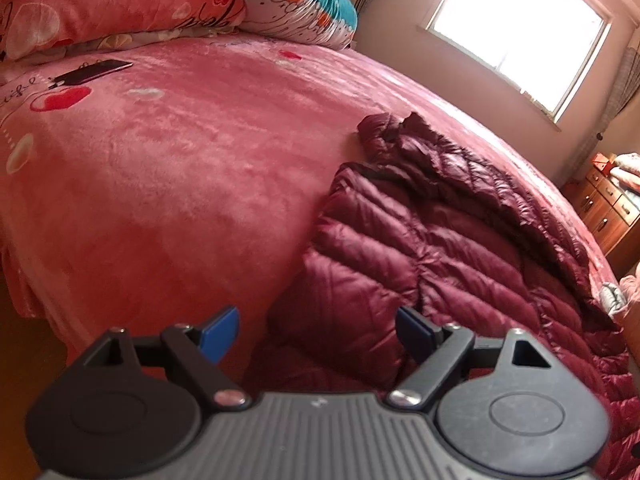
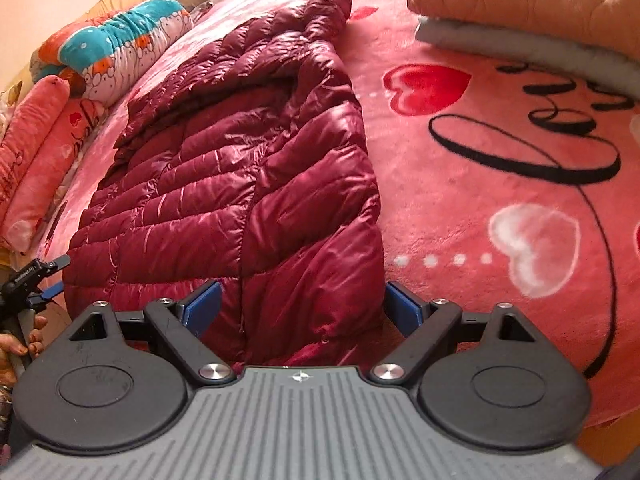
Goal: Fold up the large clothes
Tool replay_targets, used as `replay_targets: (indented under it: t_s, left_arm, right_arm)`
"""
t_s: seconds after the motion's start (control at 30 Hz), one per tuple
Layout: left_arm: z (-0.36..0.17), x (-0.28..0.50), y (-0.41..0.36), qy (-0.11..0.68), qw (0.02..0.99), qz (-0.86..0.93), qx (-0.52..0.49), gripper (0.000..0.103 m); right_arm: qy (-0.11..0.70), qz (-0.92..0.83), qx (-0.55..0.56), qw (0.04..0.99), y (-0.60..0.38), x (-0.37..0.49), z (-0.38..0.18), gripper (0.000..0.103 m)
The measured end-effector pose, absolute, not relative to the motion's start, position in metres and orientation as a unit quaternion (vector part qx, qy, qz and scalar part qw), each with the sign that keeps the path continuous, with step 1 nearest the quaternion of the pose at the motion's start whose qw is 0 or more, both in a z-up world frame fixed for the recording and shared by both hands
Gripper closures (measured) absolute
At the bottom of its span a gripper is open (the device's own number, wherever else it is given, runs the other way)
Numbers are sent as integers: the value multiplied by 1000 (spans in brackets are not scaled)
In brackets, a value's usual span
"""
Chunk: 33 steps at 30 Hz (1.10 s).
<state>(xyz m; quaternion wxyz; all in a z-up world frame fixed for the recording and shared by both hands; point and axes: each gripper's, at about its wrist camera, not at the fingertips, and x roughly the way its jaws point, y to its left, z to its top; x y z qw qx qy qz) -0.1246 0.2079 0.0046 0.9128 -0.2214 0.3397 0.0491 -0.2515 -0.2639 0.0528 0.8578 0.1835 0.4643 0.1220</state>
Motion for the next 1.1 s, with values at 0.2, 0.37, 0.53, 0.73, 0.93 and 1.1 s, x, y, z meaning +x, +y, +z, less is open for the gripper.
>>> replay_targets:
  t_s: [0.2,0.37,0.53,0.73,0.93,1.1]
  left_arm:
    - [-2,-123,208,350,911,41,-212,18]
    - [-7,-121,209,360,907,39,-215,18]
    - [-9,-121,207,367,905,32,-212,18]
    - [-9,-124,202,378,901,13,-212,18]
    - [-9,-126,193,397,894,-11,-206,20]
    - [-9,-128,192,416,881,-31,-223,25]
  right_arm:
    - [472,122,181,854,-258,-252,53,0]
    - [481,121,176,850,-257,-250,52,0]
    - [490,131,169,845,-253,-251,50,0]
    - [506,156,158,833,-247,-247,47,0]
    - [527,191,128,818,-228,-244,44,0]
    - [537,205,111,811,-218,-240,42,15]
